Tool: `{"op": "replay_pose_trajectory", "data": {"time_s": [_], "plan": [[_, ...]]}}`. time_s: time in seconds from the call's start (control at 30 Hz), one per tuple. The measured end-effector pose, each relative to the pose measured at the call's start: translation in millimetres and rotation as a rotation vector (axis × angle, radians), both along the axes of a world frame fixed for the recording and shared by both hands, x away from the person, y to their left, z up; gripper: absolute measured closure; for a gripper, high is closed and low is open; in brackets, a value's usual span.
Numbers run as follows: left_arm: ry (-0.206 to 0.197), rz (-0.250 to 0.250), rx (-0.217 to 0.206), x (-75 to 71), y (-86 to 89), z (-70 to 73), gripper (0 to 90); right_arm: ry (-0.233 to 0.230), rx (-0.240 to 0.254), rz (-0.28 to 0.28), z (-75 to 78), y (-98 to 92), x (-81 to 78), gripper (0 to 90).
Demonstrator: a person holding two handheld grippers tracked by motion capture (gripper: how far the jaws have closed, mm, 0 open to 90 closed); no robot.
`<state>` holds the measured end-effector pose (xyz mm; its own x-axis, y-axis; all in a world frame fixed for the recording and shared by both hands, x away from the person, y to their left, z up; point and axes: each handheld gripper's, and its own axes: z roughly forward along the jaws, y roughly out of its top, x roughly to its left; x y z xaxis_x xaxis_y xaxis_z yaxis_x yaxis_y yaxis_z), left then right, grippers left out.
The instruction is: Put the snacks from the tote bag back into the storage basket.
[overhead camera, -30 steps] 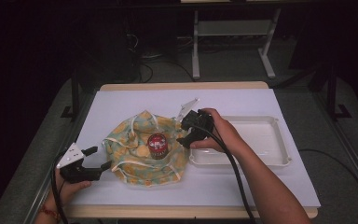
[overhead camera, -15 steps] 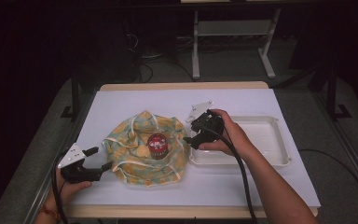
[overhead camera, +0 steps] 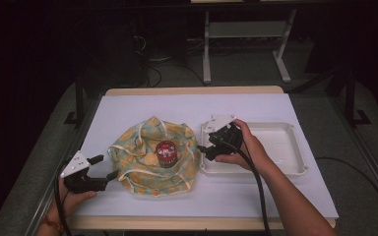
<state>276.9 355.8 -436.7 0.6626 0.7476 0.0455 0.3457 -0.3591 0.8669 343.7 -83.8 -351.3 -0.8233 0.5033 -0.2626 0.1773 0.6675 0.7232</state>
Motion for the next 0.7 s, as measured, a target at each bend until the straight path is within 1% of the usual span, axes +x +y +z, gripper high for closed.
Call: {"op": "replay_pose_trajectory", "data": {"time_s": [0.07, 0.1, 0.2, 0.27, 0.33, 0.4, 0.6, 0.63, 0.7], "plan": [[-0.002, -0.001, -0.003, -0.1, 0.0, 0.1, 16.9, -0.007, 0.003, -0.004, -2.6, -2.4, -1.7, 17.5], [-0.001, 0.000, -0.002, -0.1, 0.0, 0.1, 16.9, -0.019, 0.006, -0.011, -4.2, -3.7, -2.4, 17.7], [-0.002, -0.002, 0.001, 0.0, 0.0, 0.1, 16.9, -0.028, 0.020, -0.021, -8.8, -9.2, -3.7, 17.7], [0.001, -0.002, 0.000, -0.1, -0.3, -0.1, 16.8, -0.018, 0.044, -0.028, -11.5, -13.3, -4.5, 17.7], [0.002, -0.003, 0.000, 0.0, -0.6, -0.4, 16.8, -0.025, 0.046, -0.039, -14.7, -16.5, -5.0, 17.6], [0.002, -0.003, 0.001, -0.2, -0.6, -0.2, 16.9, -0.041, 0.031, -0.049, -18.4, -18.9, -5.6, 17.4], [0.001, -0.002, 0.002, -0.4, -0.4, -0.1, 16.9, -0.078, 0.052, -0.089, -27.4, -29.3, -9.6, 16.9], [0.001, -0.002, 0.004, -0.4, -0.5, -0.1, 16.8, -0.076, 0.057, -0.093, -28.5, -30.5, -9.9, 16.7], [0.001, -0.002, 0.004, -0.5, -0.4, 0.1, 16.9, -0.086, 0.067, -0.103, -31.6, -33.6, -11.5, 16.7]]}}
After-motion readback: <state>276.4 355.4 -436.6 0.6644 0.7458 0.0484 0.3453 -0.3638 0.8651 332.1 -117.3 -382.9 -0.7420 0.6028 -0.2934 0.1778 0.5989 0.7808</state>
